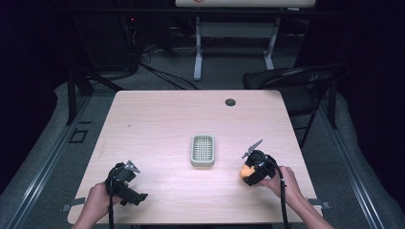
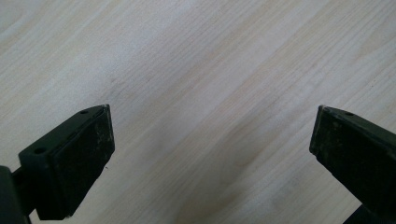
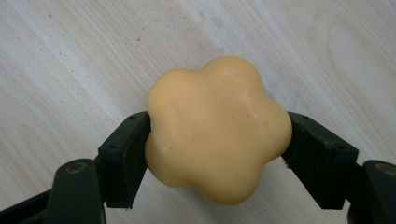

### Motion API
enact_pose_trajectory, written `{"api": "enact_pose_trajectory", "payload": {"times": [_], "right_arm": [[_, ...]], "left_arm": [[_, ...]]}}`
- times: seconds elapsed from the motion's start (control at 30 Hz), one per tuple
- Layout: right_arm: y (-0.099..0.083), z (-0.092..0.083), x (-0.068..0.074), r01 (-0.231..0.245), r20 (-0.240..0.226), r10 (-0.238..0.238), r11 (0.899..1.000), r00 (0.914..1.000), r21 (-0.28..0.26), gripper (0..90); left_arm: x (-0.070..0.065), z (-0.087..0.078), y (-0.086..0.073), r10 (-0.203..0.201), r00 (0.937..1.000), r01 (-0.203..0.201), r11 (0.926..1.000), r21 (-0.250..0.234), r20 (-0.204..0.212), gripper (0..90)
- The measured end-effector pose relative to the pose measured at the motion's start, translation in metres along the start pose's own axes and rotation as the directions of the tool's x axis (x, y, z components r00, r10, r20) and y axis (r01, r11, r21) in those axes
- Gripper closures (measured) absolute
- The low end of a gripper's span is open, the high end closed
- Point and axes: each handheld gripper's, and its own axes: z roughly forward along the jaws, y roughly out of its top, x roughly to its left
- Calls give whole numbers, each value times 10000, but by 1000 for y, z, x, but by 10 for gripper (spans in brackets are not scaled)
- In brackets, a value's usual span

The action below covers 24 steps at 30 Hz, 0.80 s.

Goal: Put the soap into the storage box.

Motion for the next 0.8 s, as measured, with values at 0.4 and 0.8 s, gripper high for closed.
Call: {"api": "enact_pose_trajectory", "payload": {"times": [0.4,0.8], "right_arm": [[4,-9,0,9,-97,-11,9998,10000,-200,262],[20,-6,2,268,-83,-270,9994,9996,-234,262]], "left_arm": [[0,0,-1,-55,10000,55,10000,6,-54,1],[1,0,-1,-7,10000,7,10000,3,6,1]]}}
